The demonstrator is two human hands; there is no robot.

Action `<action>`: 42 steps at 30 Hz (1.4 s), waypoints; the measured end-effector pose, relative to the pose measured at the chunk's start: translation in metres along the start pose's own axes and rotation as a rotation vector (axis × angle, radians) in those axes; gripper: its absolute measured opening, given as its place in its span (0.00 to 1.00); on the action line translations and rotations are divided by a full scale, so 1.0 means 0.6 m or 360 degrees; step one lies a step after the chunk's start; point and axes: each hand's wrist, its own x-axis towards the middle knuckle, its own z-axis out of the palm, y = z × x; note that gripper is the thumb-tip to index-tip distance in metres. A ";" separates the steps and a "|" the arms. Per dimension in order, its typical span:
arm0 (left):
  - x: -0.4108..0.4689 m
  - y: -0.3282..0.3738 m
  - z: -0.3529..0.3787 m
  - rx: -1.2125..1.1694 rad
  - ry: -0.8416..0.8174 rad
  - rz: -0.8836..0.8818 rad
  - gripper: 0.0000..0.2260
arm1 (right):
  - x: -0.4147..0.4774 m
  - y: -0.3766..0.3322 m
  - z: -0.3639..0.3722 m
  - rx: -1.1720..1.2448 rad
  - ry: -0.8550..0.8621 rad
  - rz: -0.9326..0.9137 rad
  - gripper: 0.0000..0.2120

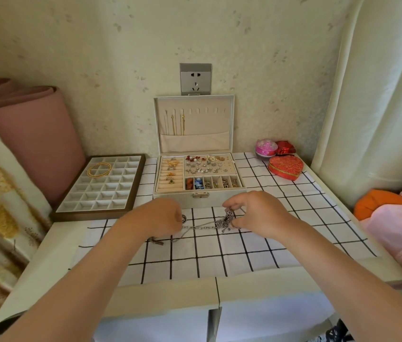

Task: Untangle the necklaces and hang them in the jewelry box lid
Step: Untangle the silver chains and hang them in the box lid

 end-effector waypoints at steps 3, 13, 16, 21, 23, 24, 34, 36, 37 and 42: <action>0.007 0.035 0.019 -0.0460 0.0390 0.0260 0.12 | -0.002 -0.009 0.000 0.0068 0.0014 -0.0055 0.23; 0.030 0.068 0.030 -0.1173 0.0303 0.0244 0.16 | -0.012 -0.021 0.006 0.0305 0.0055 -0.0157 0.22; 0.025 0.070 0.027 -0.1166 0.0238 0.0198 0.15 | -0.017 -0.026 0.005 0.0298 0.0115 -0.0207 0.20; 0.024 0.074 0.026 -0.1105 0.0276 0.0217 0.12 | -0.020 -0.033 0.000 0.0244 0.0160 -0.0249 0.19; 0.025 0.073 0.024 -0.0974 0.0305 0.0248 0.10 | -0.020 -0.033 0.001 0.0155 0.0147 -0.0249 0.19; 0.025 0.074 0.022 -0.0888 0.0326 0.0245 0.08 | -0.020 -0.033 0.002 0.0090 0.0132 -0.0240 0.18; 0.008 0.069 0.009 -0.0863 0.0753 0.0436 0.05 | -0.013 -0.033 0.012 -0.0030 -0.0106 -0.0008 0.26; 0.006 0.069 0.007 -0.1069 0.0754 0.0503 0.05 | -0.015 -0.034 0.011 -0.0049 -0.0133 -0.0029 0.26; 0.006 0.068 0.007 -0.1157 0.0741 0.0505 0.05 | -0.014 -0.035 0.012 -0.0054 -0.0134 -0.0041 0.25; 0.015 0.054 0.007 -0.1392 0.0504 0.0425 0.06 | -0.010 -0.025 0.008 0.0092 -0.0079 -0.0058 0.23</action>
